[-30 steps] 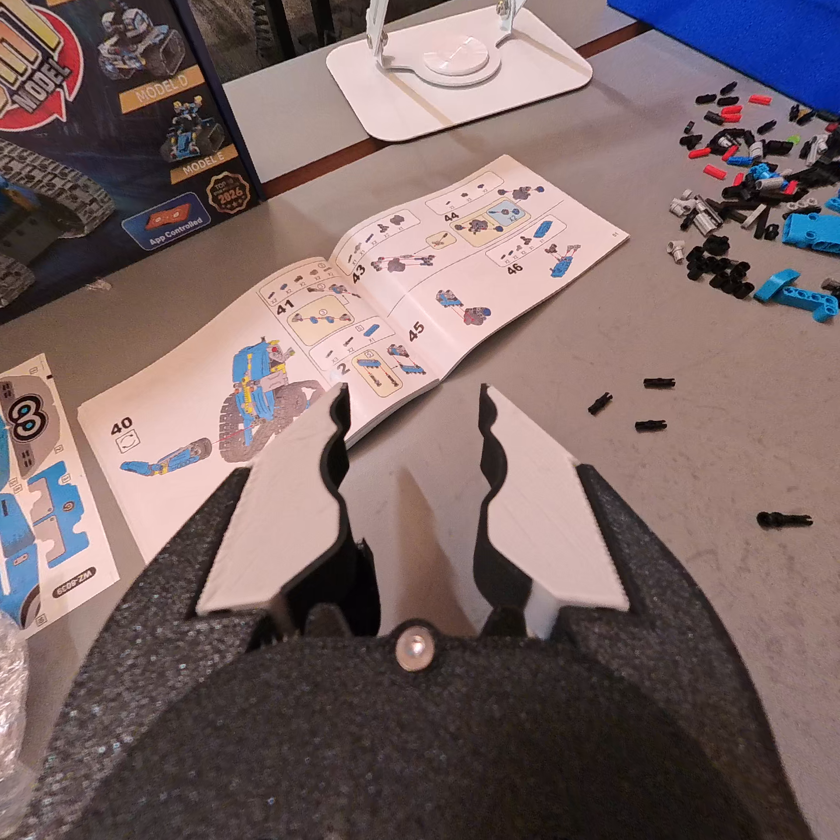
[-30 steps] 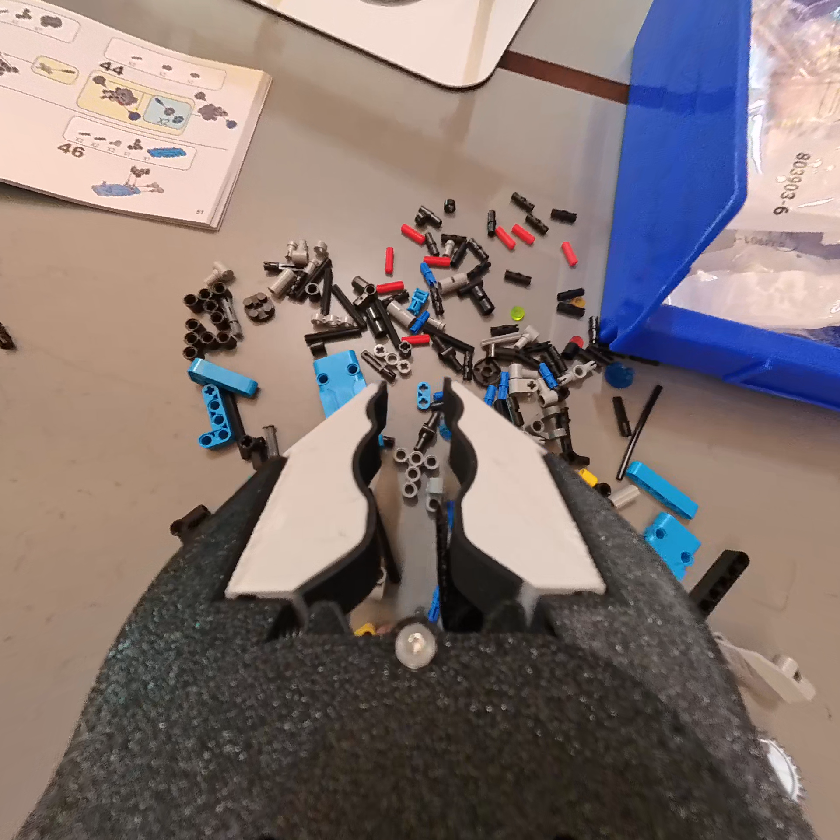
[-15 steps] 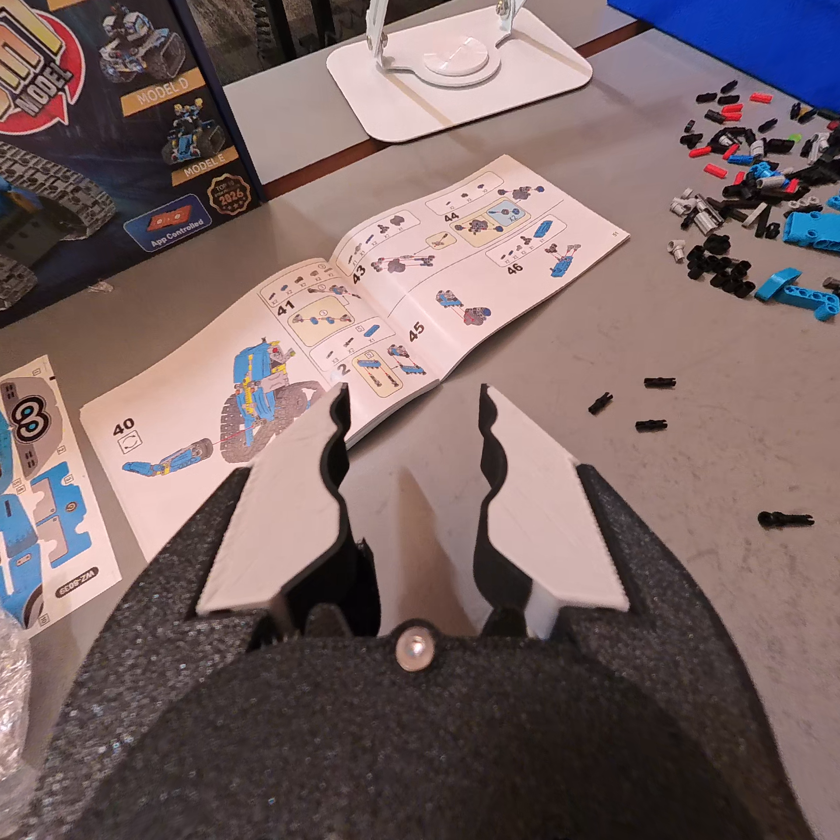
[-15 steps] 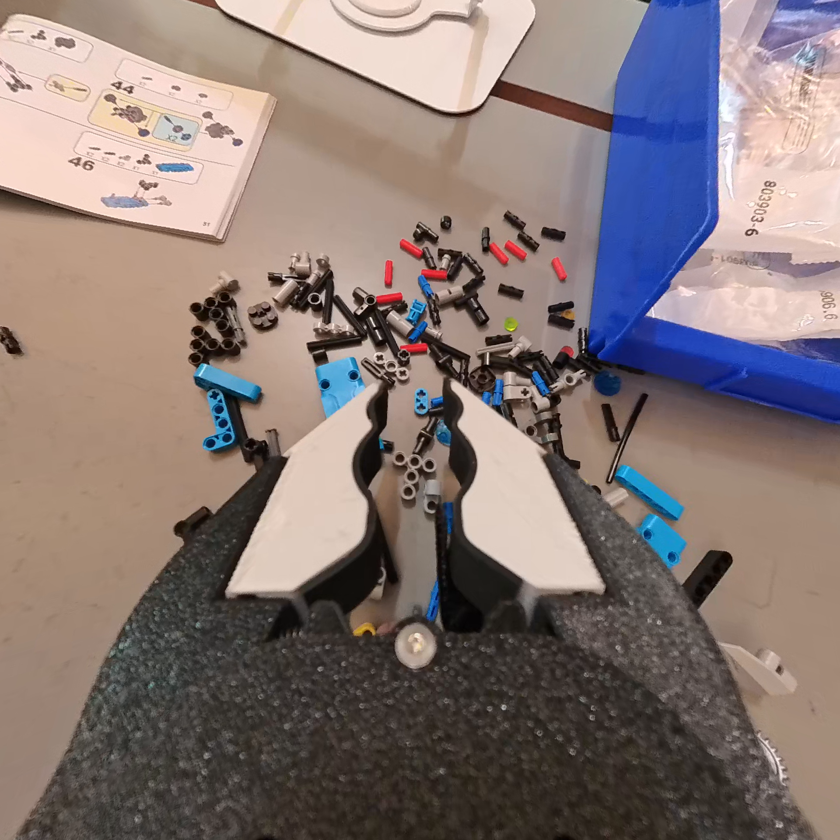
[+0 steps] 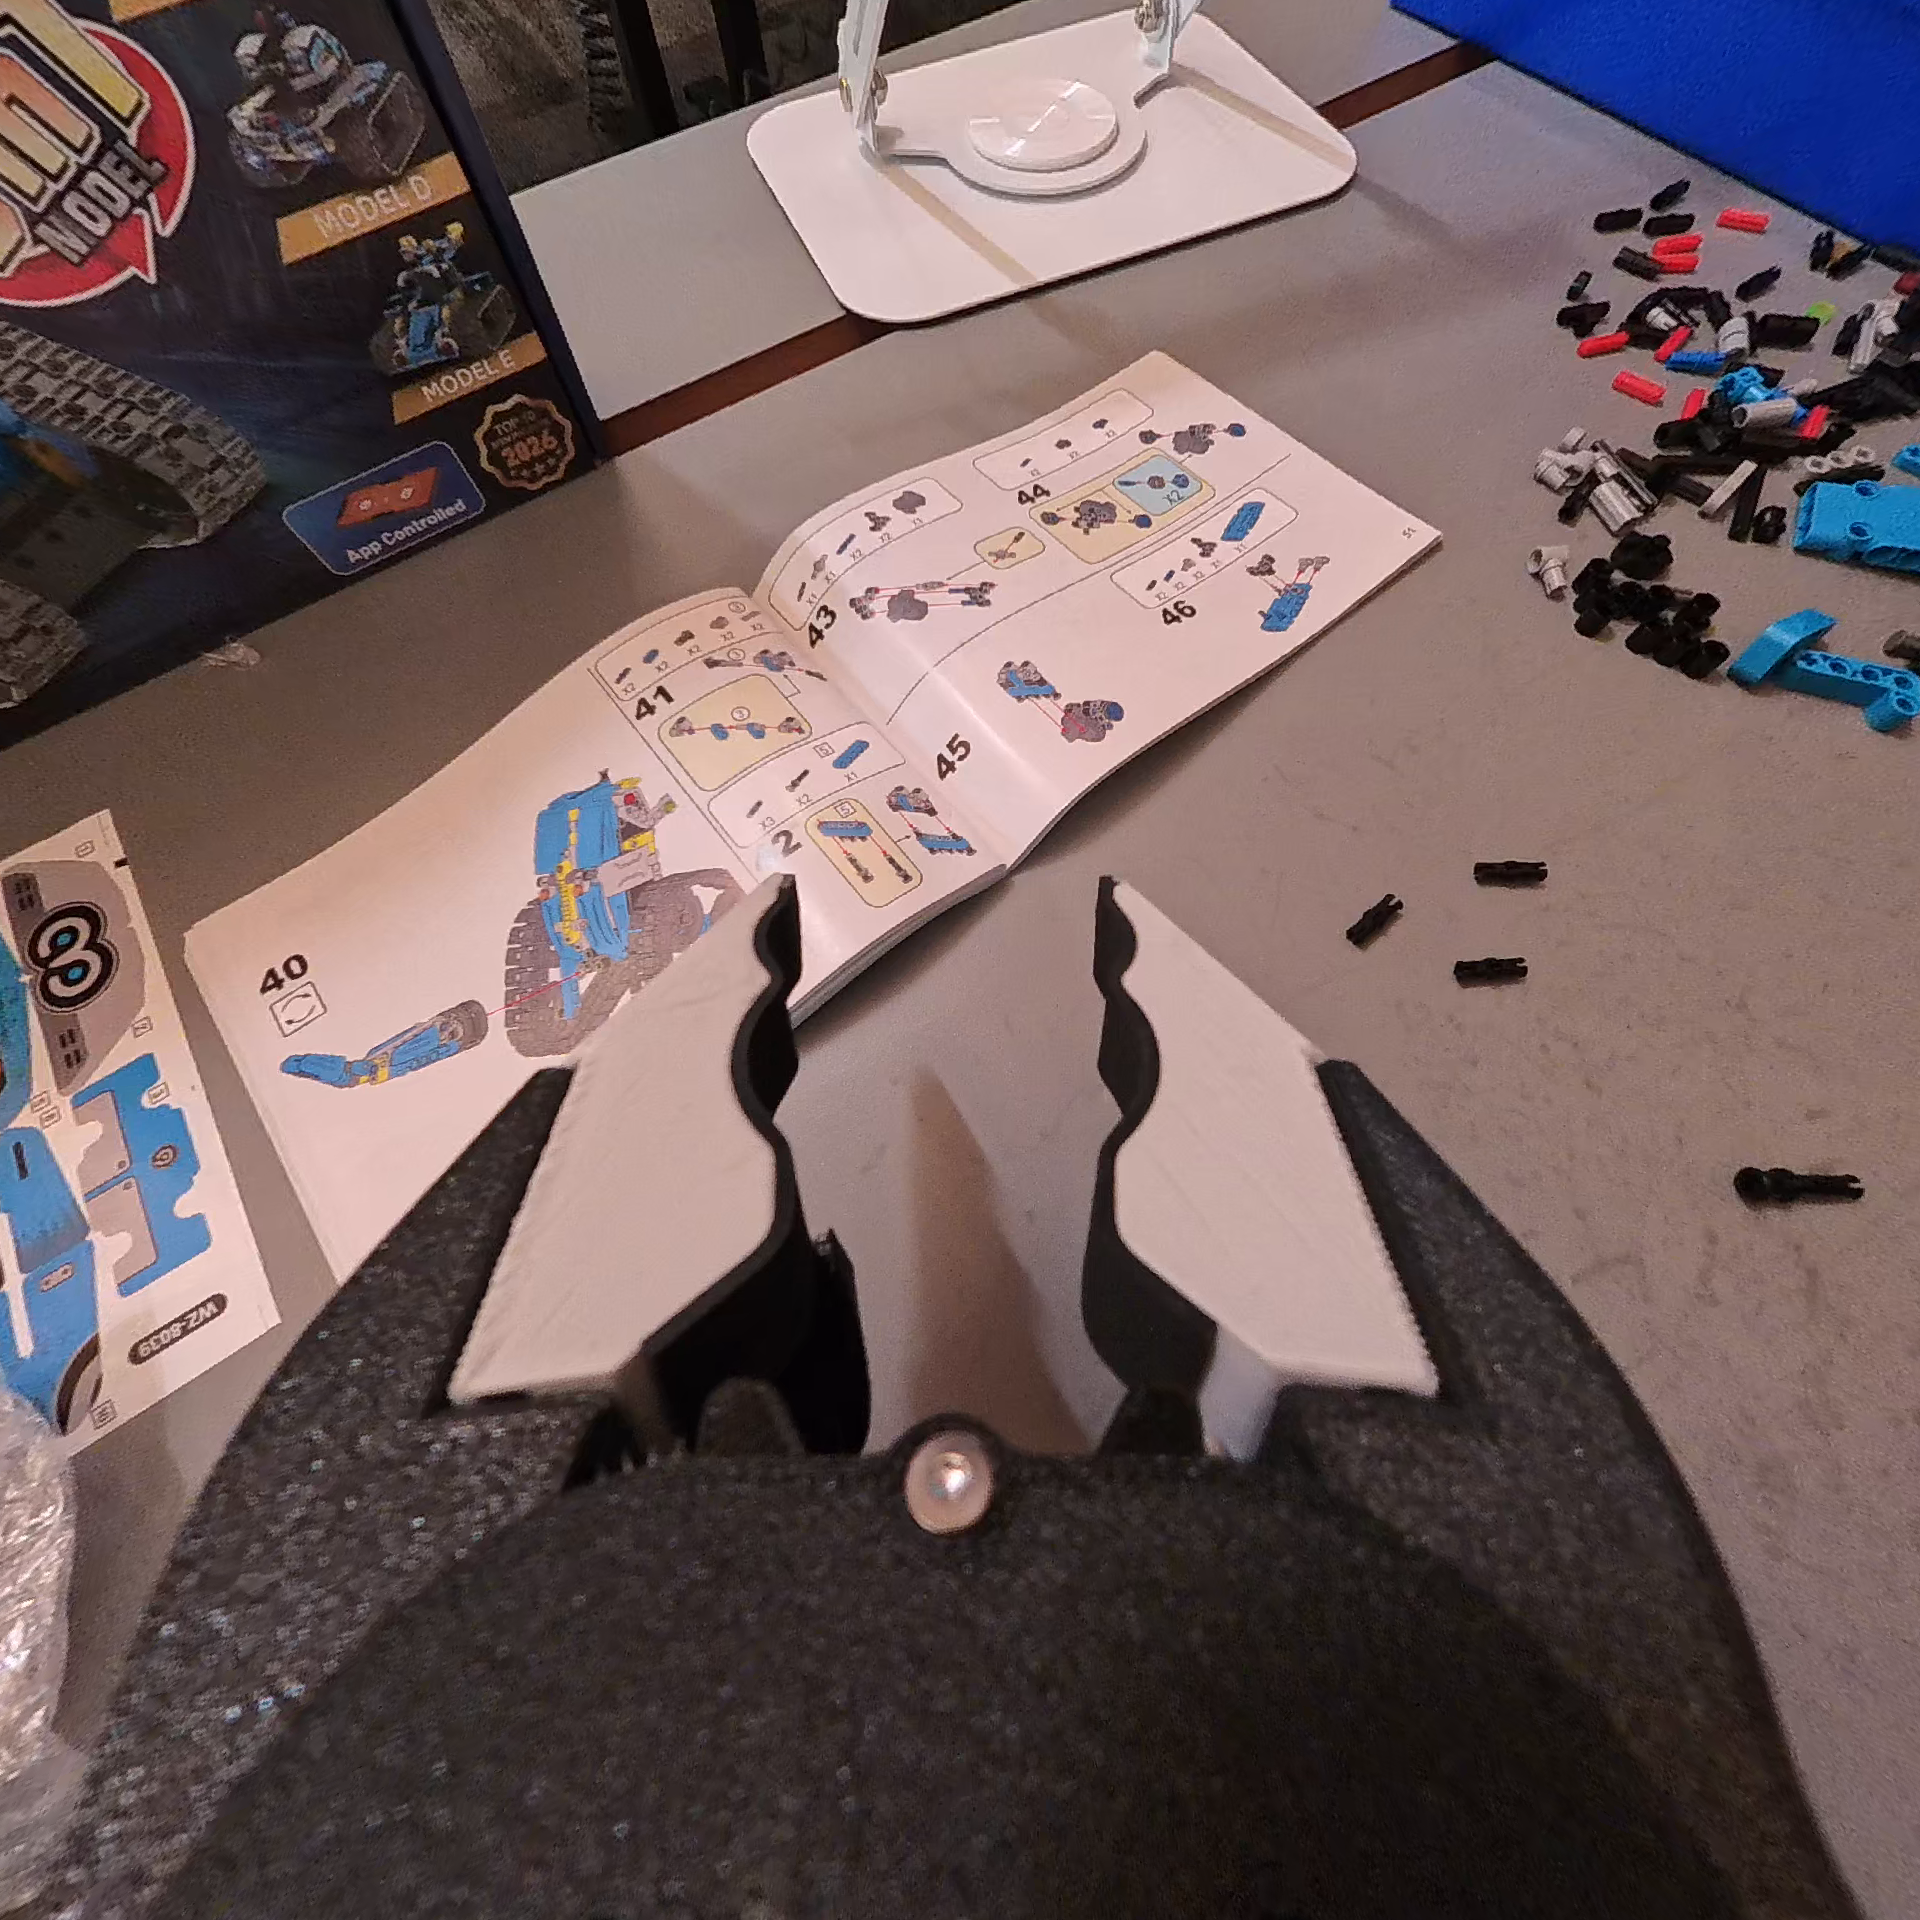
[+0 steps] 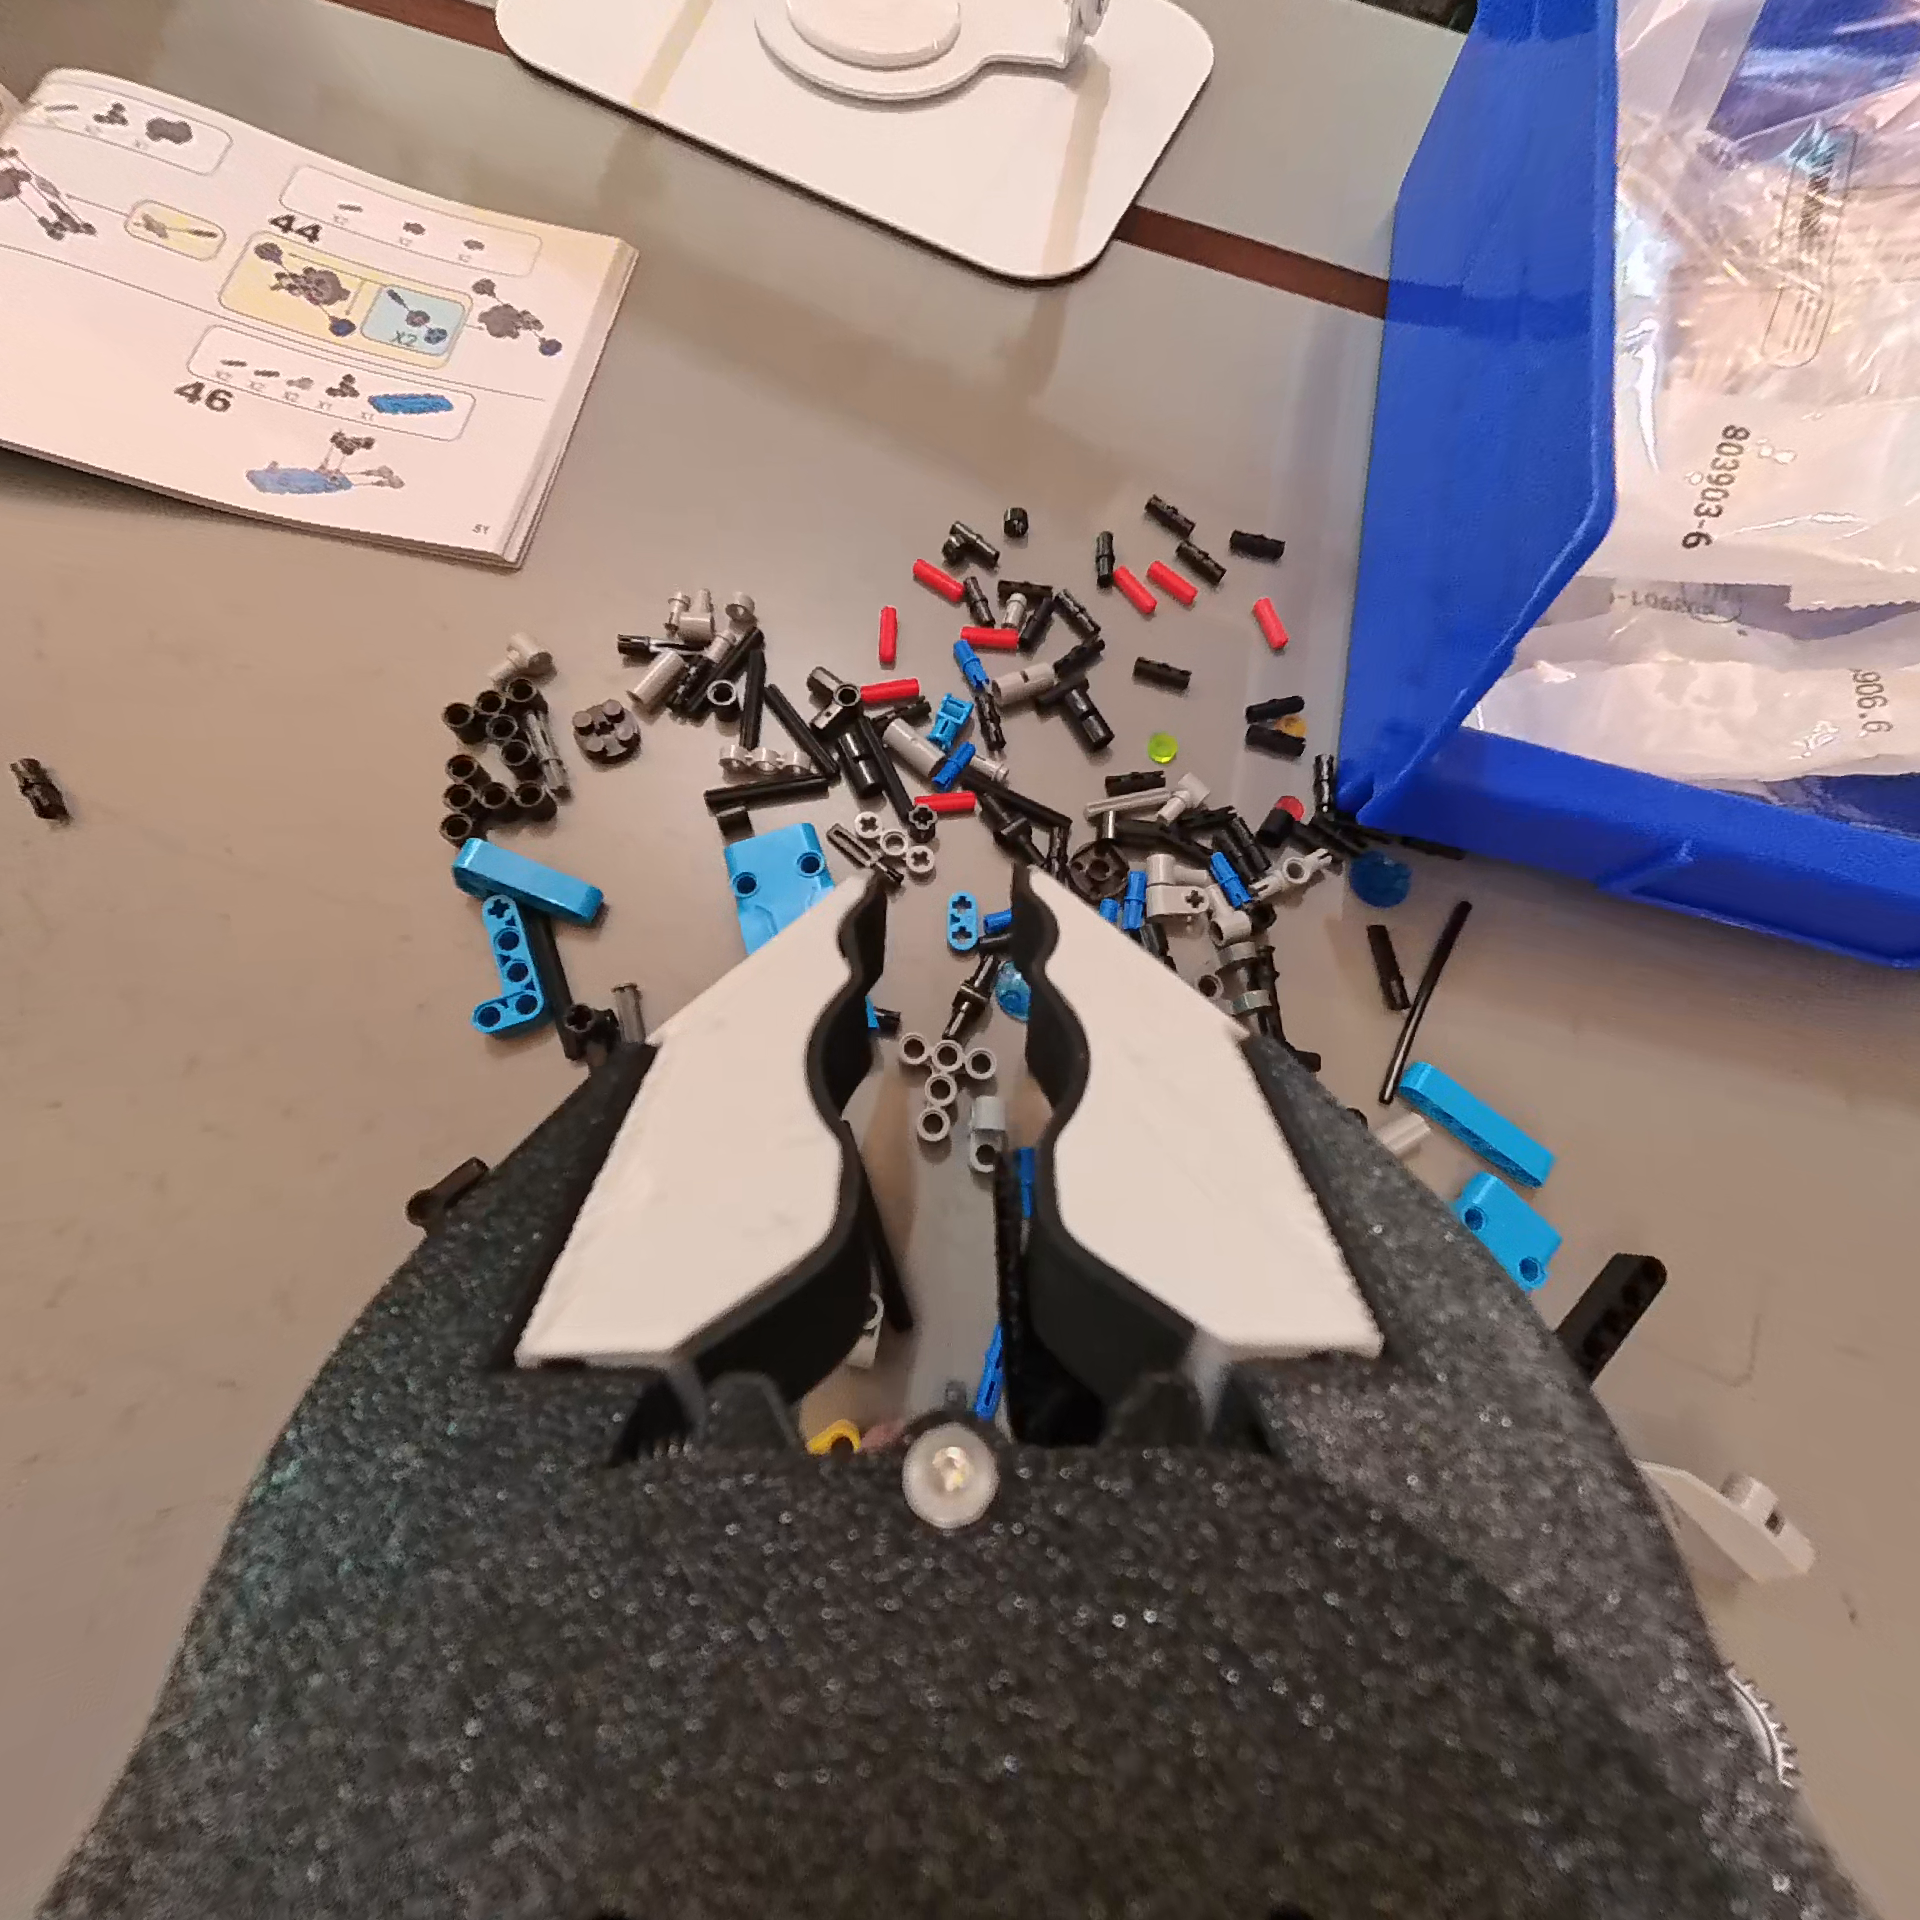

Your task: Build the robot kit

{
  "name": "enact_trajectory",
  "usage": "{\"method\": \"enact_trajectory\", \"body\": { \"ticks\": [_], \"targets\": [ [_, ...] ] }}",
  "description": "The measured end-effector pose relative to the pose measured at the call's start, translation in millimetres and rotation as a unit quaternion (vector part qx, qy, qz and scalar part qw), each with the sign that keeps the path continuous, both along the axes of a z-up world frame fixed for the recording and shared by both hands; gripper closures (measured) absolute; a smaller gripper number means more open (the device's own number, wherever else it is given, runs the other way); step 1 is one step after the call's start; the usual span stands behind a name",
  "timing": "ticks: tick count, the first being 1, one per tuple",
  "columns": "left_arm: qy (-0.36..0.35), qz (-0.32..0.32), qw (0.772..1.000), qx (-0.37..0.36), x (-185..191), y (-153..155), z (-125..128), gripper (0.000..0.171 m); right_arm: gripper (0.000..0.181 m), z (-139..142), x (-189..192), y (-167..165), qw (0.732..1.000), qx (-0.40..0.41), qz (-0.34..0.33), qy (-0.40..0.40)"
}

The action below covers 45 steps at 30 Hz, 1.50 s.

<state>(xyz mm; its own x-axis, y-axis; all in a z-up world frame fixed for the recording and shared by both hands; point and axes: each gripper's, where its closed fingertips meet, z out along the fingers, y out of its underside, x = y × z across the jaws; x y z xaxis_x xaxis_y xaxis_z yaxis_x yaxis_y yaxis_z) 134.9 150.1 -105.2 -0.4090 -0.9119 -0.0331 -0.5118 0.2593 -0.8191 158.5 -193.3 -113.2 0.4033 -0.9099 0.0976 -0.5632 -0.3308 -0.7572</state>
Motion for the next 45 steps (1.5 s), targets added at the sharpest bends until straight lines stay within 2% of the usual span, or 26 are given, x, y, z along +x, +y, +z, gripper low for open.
{"method": "enact_trajectory", "body": {
  "ticks": [23,28,33,39,45],
  "targets": [
    [-0.002,0.000,1.000,0.001,0,0,0,0.115,0.158,0,0,-1,1.000,-0.001,-0.002,-0.001],
    [0.006,-0.002,1.000,-0.015,3,-1,-4,0.115,0.159,-3,10,-23,0.999,-0.018,-0.049,-0.003],
    [-0.015,0.000,1.000,-0.025,5,-3,7,0.115,0.158,-4,12,-40,0.996,0.030,-0.081,0.017],
    [-0.040,0.023,0.998,-0.043,6,9,17,0.116,0.158,1,-5,-51,0.995,-0.004,-0.100,0.004],
    [-0.051,0.035,0.997,-0.054,6,16,24,0.117,0.158,-2,-41,-57,0.994,-0.015,-0.106,0.020]
  ]
}}
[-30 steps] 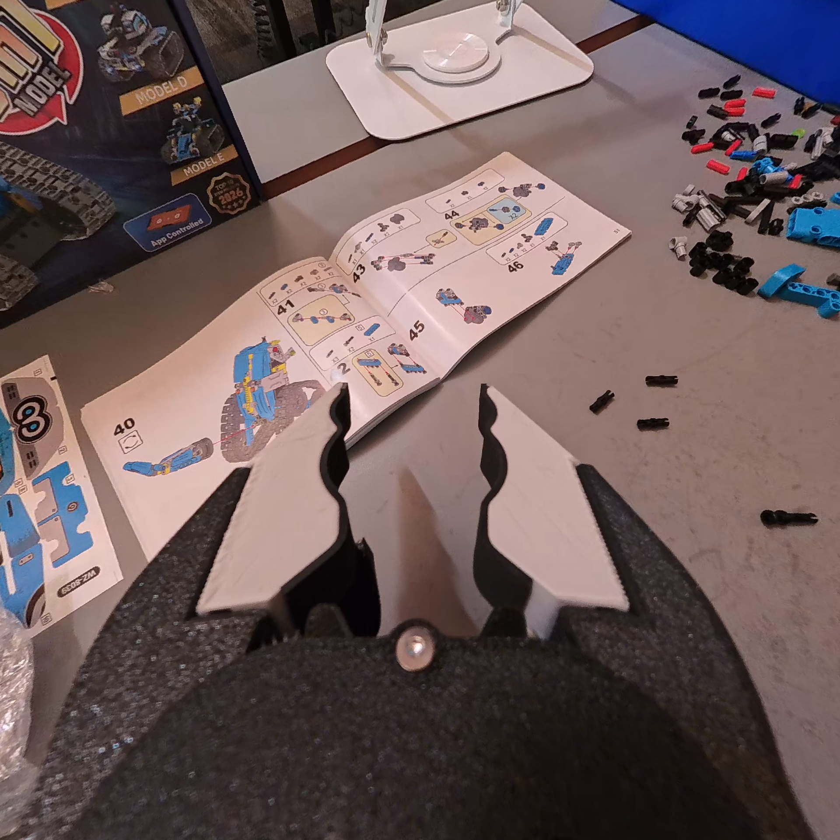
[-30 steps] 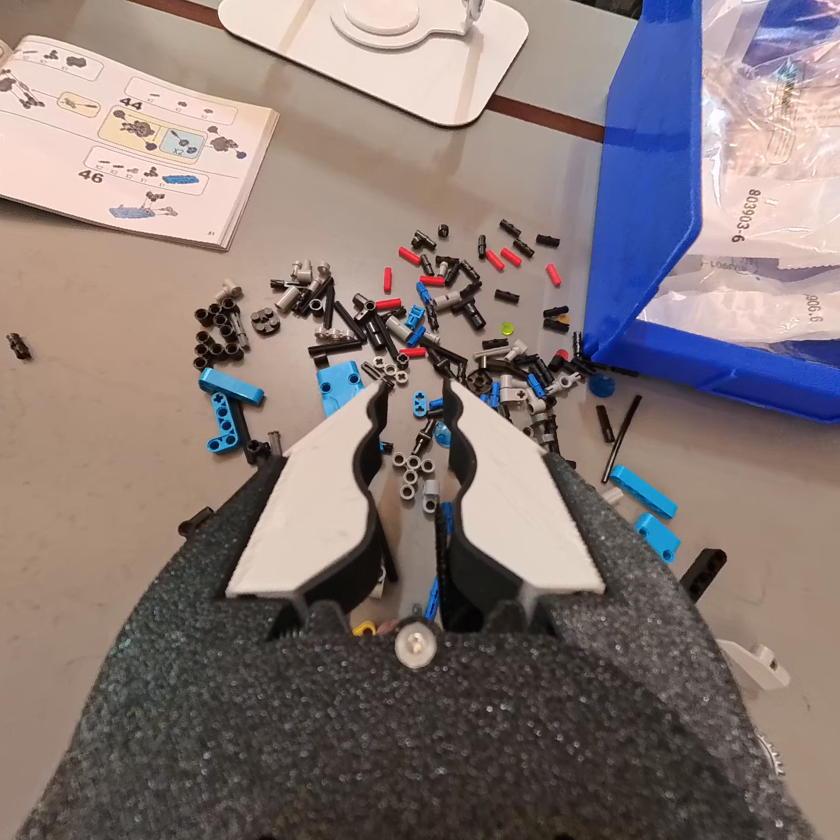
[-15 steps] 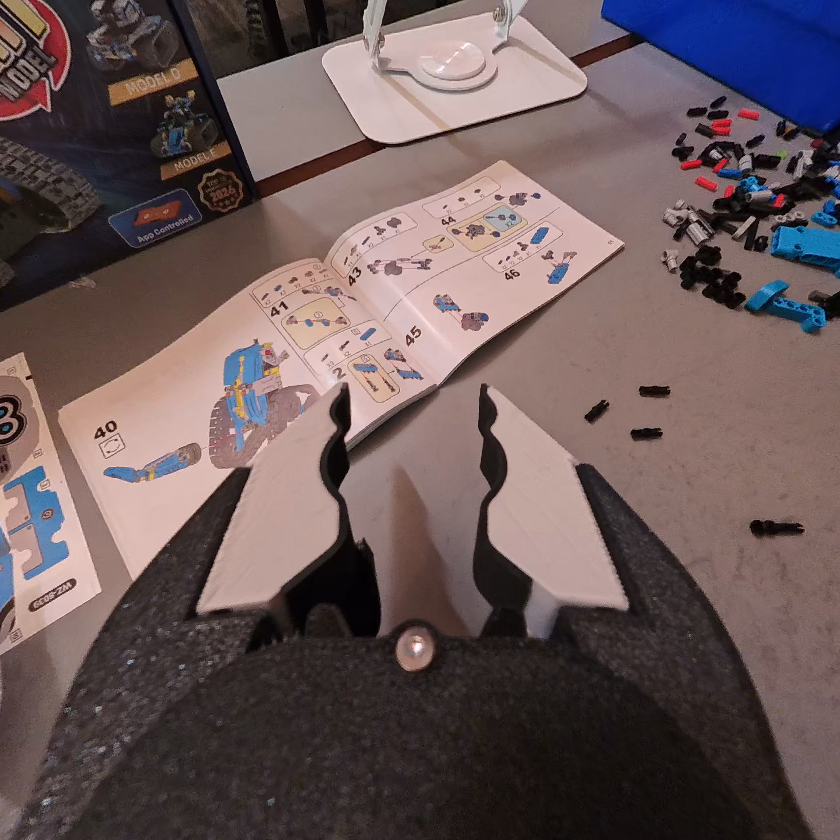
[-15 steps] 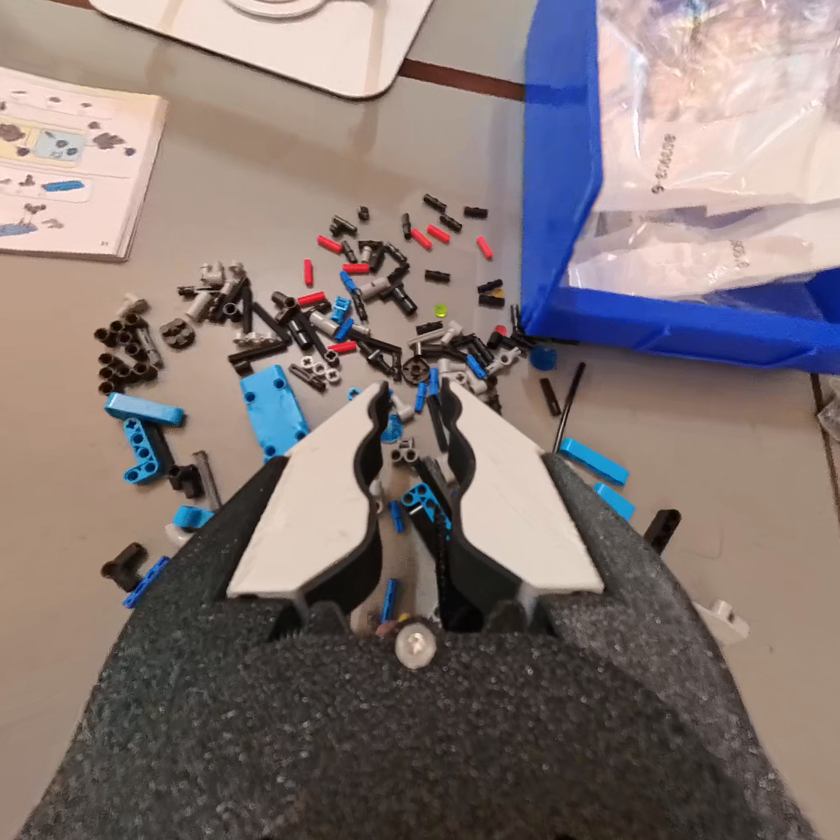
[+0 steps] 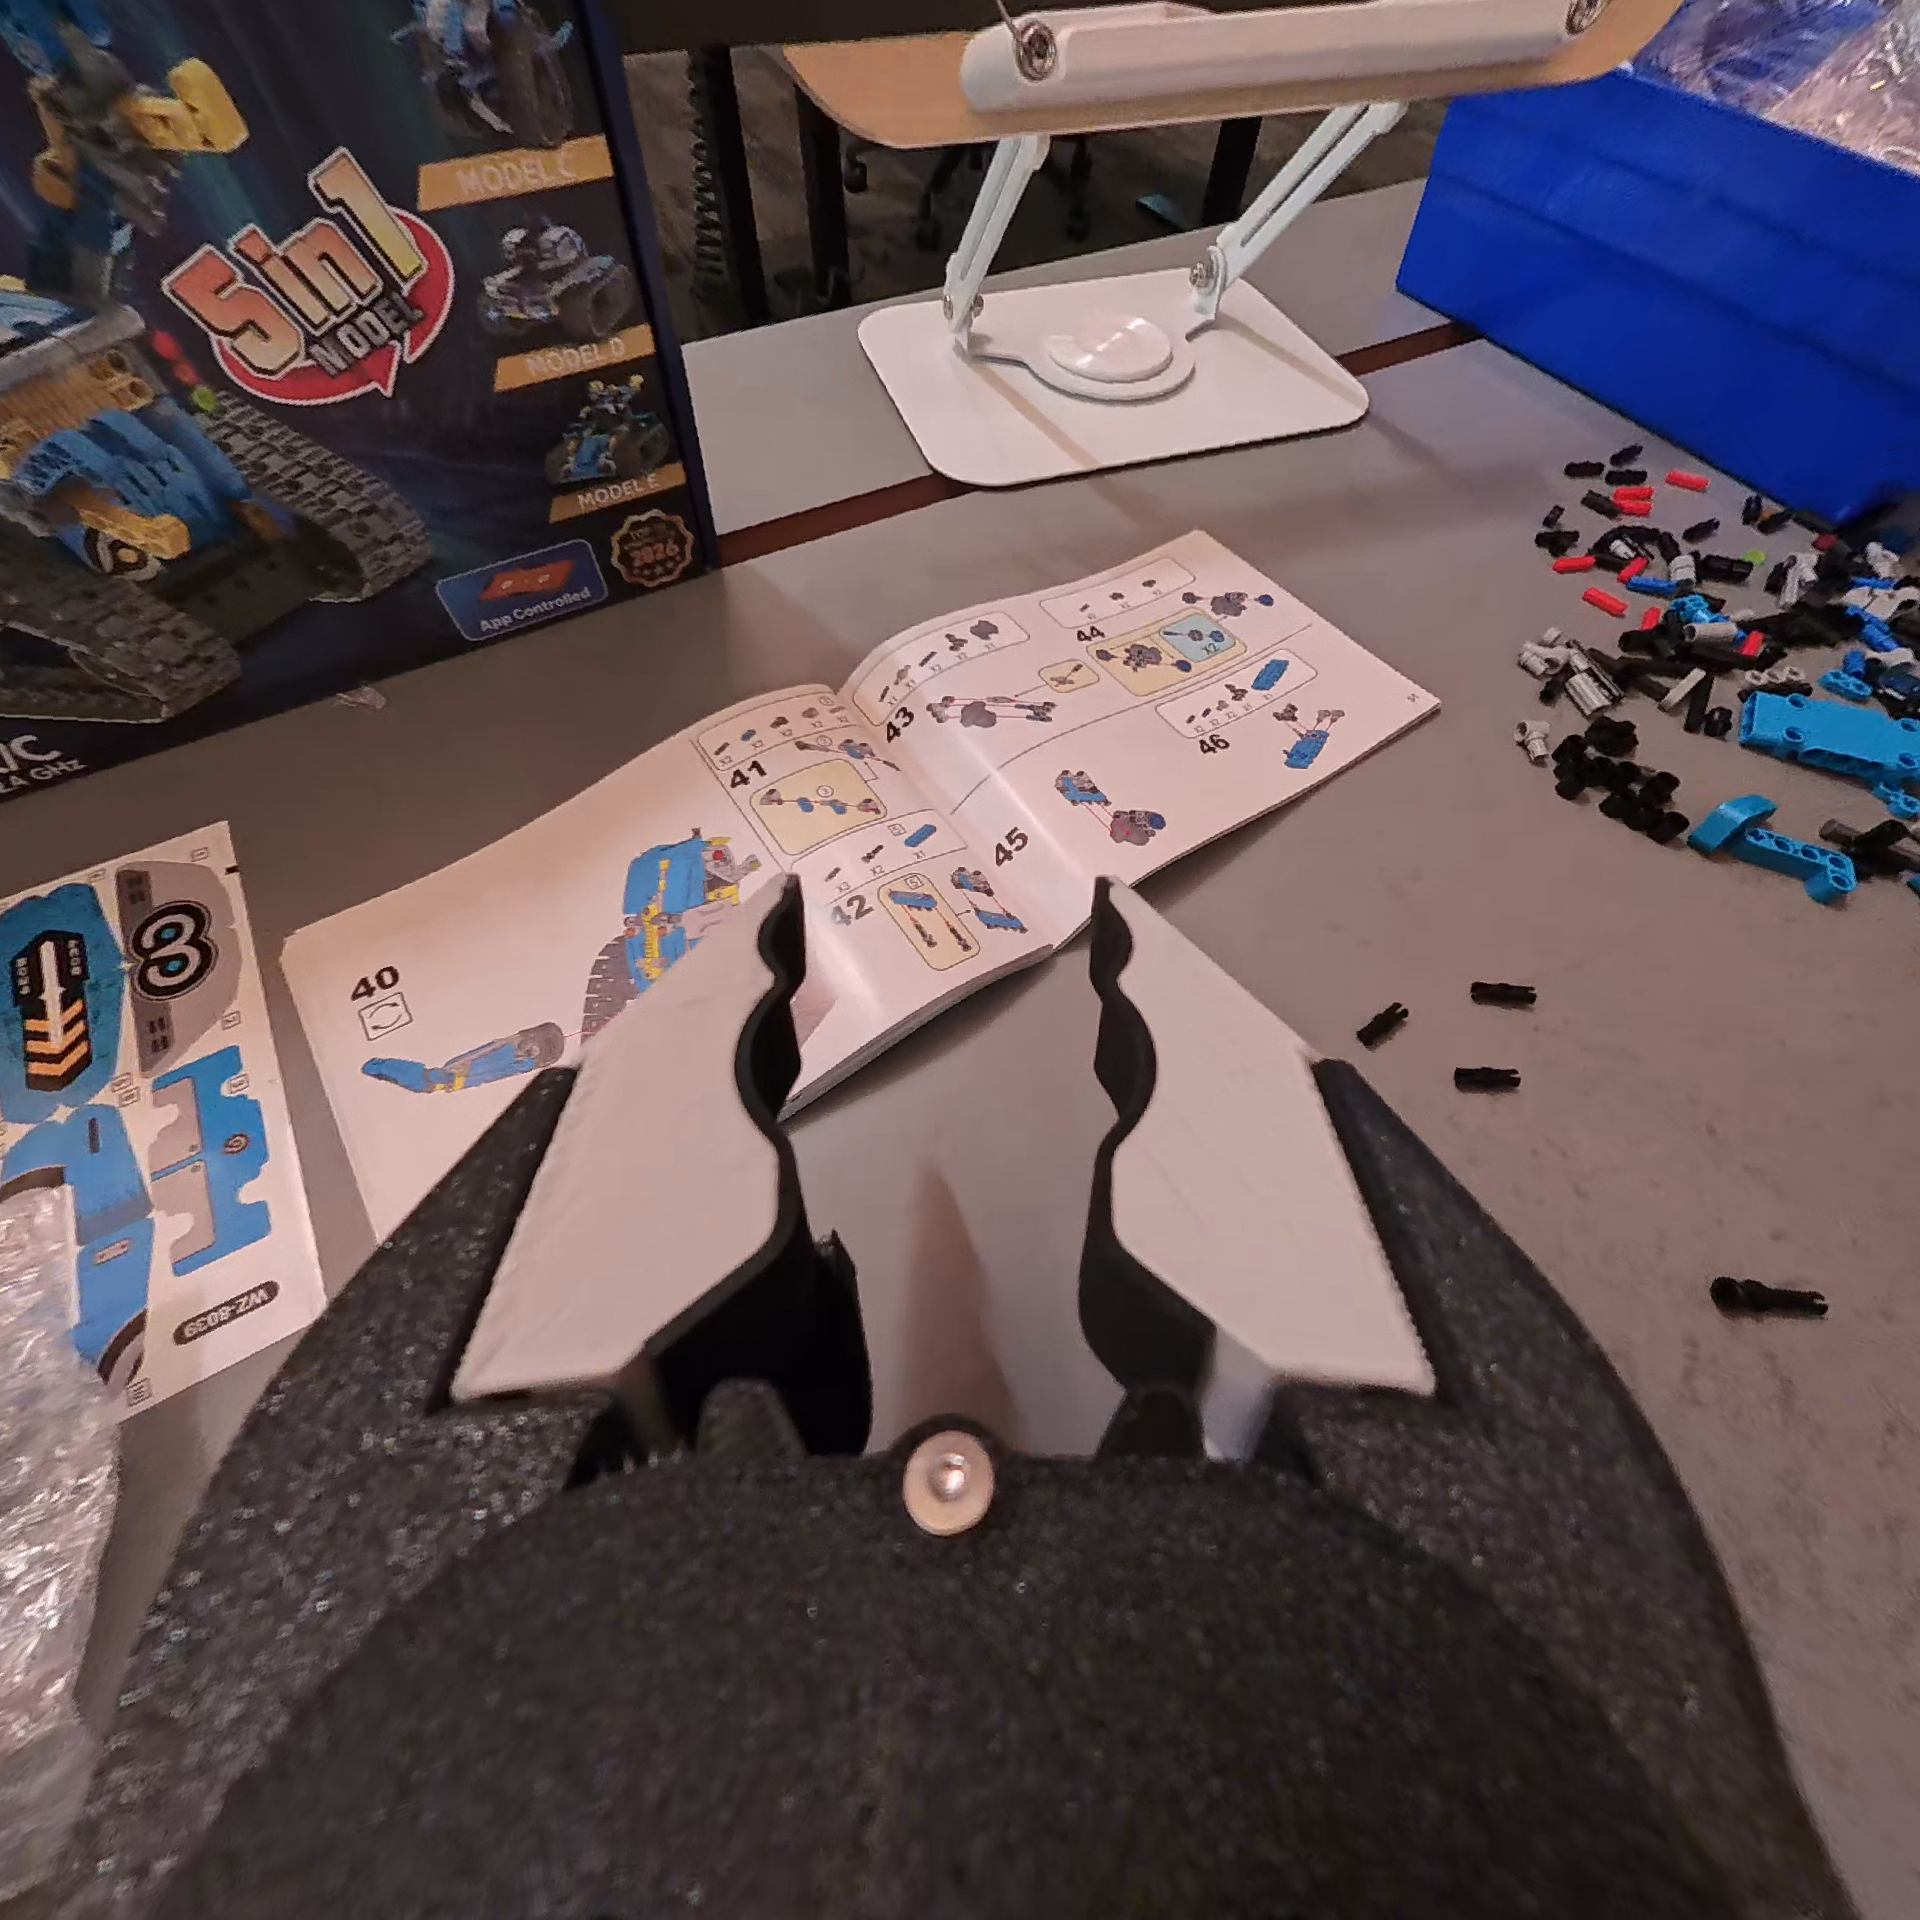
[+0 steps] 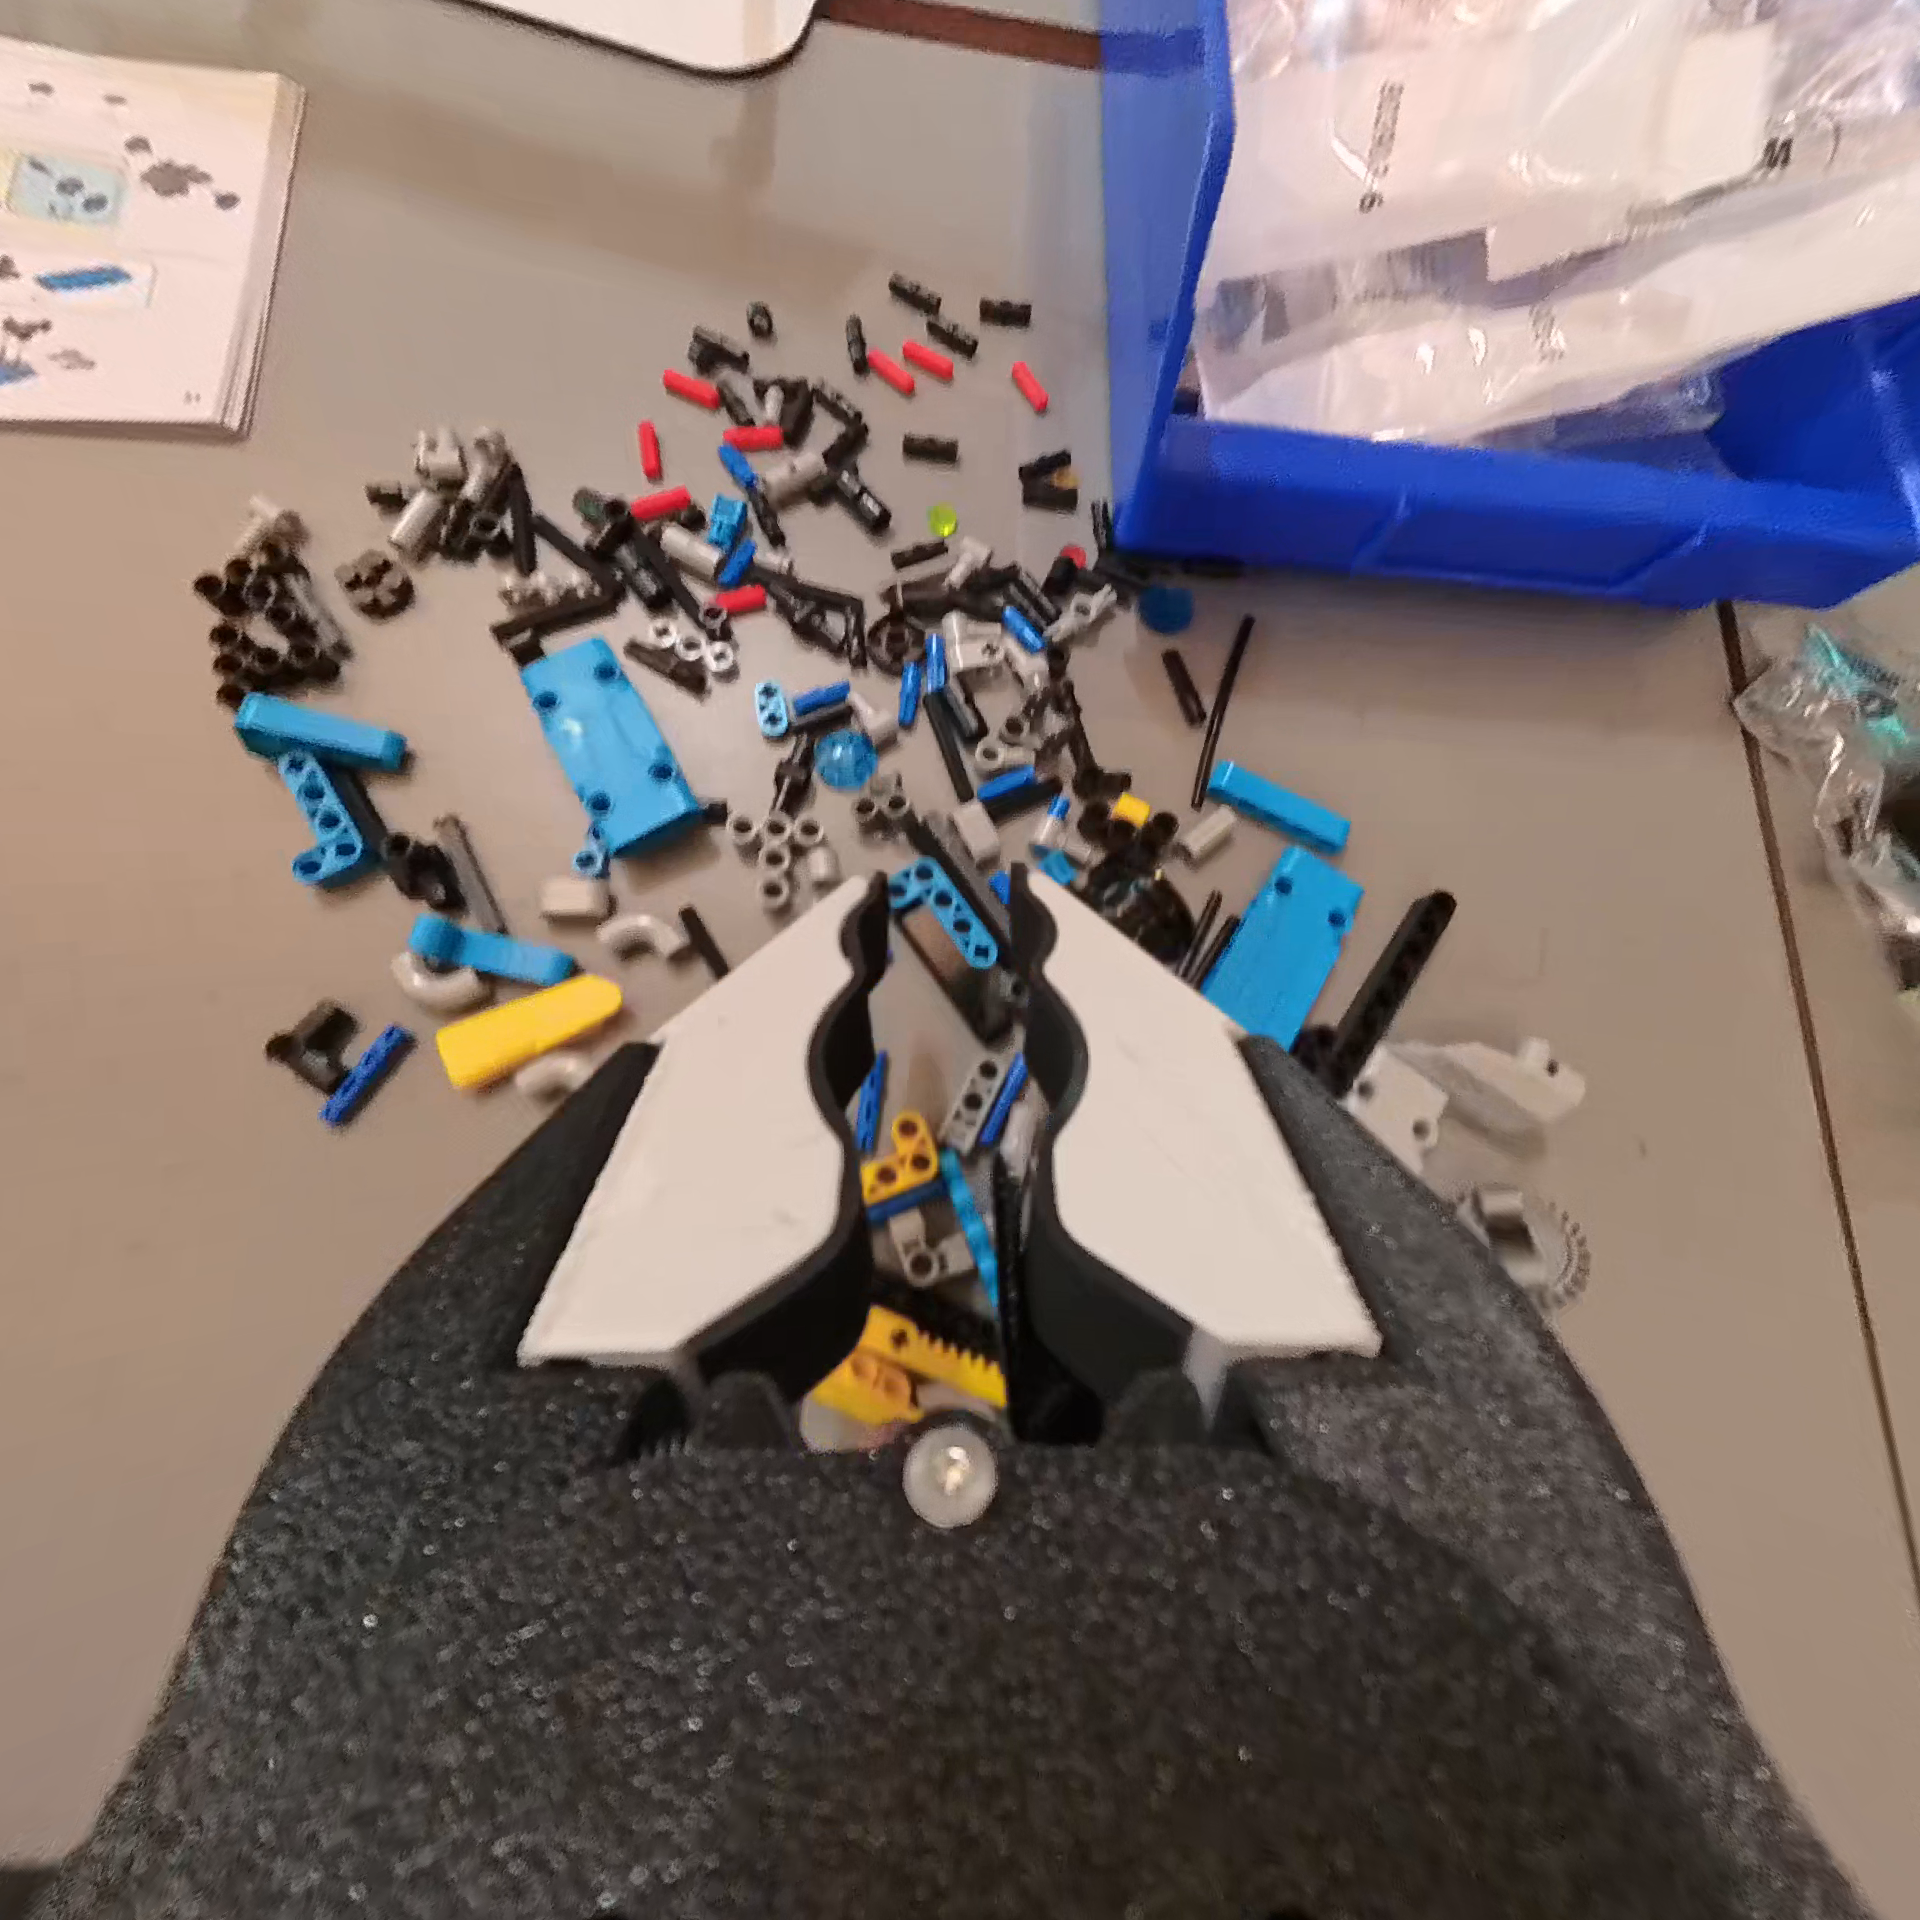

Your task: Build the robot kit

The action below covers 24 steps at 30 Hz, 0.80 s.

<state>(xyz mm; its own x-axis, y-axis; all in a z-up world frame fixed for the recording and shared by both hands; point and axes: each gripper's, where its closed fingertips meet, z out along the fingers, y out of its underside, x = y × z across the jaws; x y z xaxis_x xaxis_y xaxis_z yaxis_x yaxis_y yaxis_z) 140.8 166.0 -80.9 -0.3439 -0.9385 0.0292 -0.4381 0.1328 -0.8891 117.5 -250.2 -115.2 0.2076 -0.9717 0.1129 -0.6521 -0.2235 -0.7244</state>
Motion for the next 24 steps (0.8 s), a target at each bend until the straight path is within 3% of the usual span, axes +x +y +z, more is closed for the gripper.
{"method": "enact_trajectory", "body": {
  "ticks": [9,24],
  "targets": [
    [-0.004,-0.003,1.000,0.010,1,0,-1,0.118,0.158,-7,-37,-4,1.000,0.029,0.001,0.006],
    [-0.008,0.002,1.000,0.016,1,5,1,0.119,0.158,-6,-38,1,0.999,0.042,0.015,0.004]
  ]
}}
